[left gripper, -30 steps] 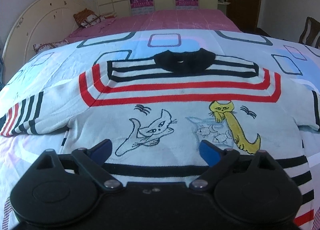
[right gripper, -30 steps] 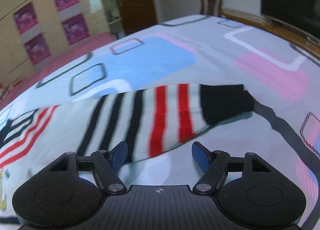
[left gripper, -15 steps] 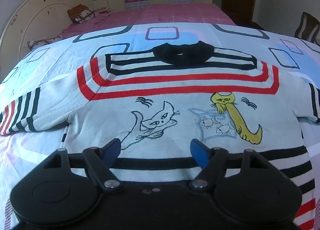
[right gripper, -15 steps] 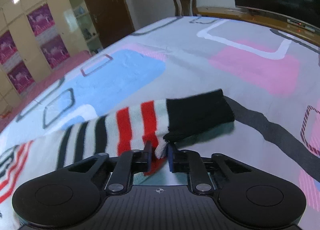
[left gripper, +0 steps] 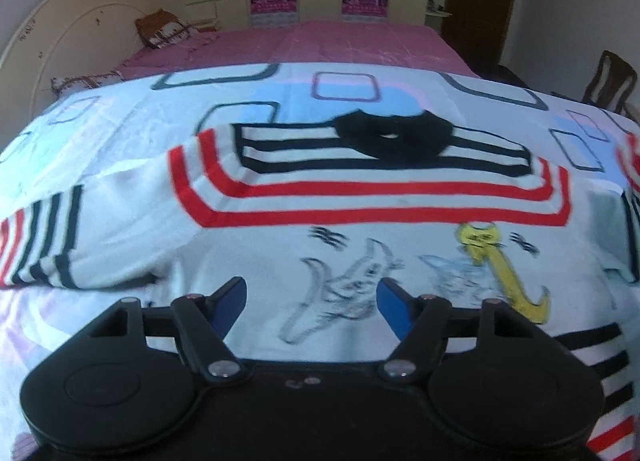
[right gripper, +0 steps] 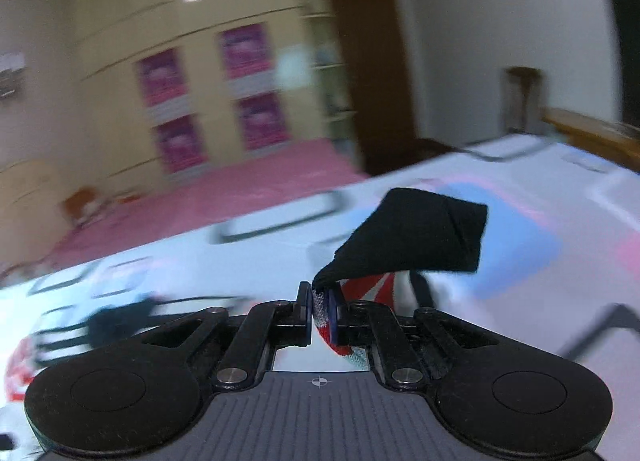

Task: Fold small clothes
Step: 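Carry the sleeve across the sweater body with the right gripper while the left gripper grasps its cuff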

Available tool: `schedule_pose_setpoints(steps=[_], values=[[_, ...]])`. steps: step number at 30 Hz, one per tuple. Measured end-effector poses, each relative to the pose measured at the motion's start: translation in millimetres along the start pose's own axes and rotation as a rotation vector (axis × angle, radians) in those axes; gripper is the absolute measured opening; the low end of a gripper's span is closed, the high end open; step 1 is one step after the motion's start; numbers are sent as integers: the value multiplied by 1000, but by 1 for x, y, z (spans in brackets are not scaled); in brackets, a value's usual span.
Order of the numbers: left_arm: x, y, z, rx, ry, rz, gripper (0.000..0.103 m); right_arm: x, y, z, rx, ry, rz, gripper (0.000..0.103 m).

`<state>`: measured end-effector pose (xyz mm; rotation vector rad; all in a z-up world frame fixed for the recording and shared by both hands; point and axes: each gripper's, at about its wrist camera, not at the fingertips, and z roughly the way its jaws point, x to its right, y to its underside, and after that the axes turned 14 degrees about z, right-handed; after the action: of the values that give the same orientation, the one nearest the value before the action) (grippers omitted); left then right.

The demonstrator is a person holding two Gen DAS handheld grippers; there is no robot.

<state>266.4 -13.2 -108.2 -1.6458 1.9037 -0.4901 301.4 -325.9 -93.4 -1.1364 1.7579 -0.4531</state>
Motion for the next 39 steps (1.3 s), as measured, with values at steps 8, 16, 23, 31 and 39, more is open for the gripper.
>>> schedule_pose_setpoints(steps=[8, 16, 23, 31, 39], values=[[-39, 7, 12, -13, 7, -45, 71, -106, 94, 55, -261, -153, -121, 8], [-37, -6, 28, 14, 161, -81, 71, -119, 121, 54, -365, -177, -148, 55], [0, -32, 66, 5, 337, -91, 67, -86, 104, 7, -276, -63, -195, 55], [24, -41, 101, 42, 332, -66, 27, -15, 91, 0, -219, 171, -137, 55], [7, -49, 72, 175, 368, -120, 9, 5, 83, 29, -210, 213, -39, 55]])
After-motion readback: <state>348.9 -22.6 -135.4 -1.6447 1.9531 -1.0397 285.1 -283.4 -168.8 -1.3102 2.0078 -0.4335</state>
